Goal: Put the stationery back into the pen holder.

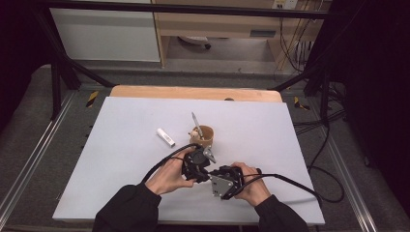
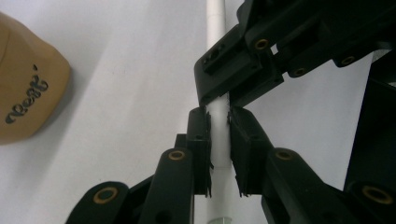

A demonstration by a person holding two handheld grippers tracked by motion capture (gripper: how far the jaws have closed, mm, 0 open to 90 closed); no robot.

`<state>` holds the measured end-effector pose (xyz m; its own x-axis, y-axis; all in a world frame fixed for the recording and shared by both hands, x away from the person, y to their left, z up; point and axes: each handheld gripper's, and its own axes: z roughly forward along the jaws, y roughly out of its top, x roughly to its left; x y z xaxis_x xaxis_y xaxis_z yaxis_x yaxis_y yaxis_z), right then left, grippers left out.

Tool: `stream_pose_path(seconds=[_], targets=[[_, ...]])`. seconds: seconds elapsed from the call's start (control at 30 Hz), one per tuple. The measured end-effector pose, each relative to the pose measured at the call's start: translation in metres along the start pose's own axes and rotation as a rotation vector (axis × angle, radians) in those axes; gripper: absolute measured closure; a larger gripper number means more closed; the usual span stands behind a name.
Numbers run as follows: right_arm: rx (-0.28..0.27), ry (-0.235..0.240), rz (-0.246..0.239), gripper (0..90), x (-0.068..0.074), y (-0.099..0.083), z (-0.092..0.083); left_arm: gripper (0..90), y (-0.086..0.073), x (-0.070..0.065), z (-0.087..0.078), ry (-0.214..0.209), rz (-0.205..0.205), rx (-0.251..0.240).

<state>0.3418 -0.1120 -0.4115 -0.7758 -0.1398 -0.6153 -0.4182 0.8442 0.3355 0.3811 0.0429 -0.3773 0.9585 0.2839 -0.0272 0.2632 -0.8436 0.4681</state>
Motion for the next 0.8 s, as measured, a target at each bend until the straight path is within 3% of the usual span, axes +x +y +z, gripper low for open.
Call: stream_pose_path(seconds=[0.1, 0.27, 0.5, 0.8], targets=[[0.016, -0.003, 0.014, 78.8, -0.002, -0.002, -0.001, 67.5, -0.005, 0.000, -0.002, 0.016, 0.038, -0.022], [0.026, -0.011, 0.063, 78.8, -0.006, -0.007, -0.003, 56.9, -0.018, 0.003, -0.009, 0.038, 0.043, -0.067], [0.043, -0.031, 0.132, 78.8, -0.011, -0.018, -0.007, 33.1, -0.048, 0.014, -0.020, 0.098, -0.029, -0.107], [0.040, -0.041, 0.274, 78.8, -0.015, -0.027, -0.012, 16.2, -0.092, 0.027, -0.035, 0.184, -0.126, -0.142]])
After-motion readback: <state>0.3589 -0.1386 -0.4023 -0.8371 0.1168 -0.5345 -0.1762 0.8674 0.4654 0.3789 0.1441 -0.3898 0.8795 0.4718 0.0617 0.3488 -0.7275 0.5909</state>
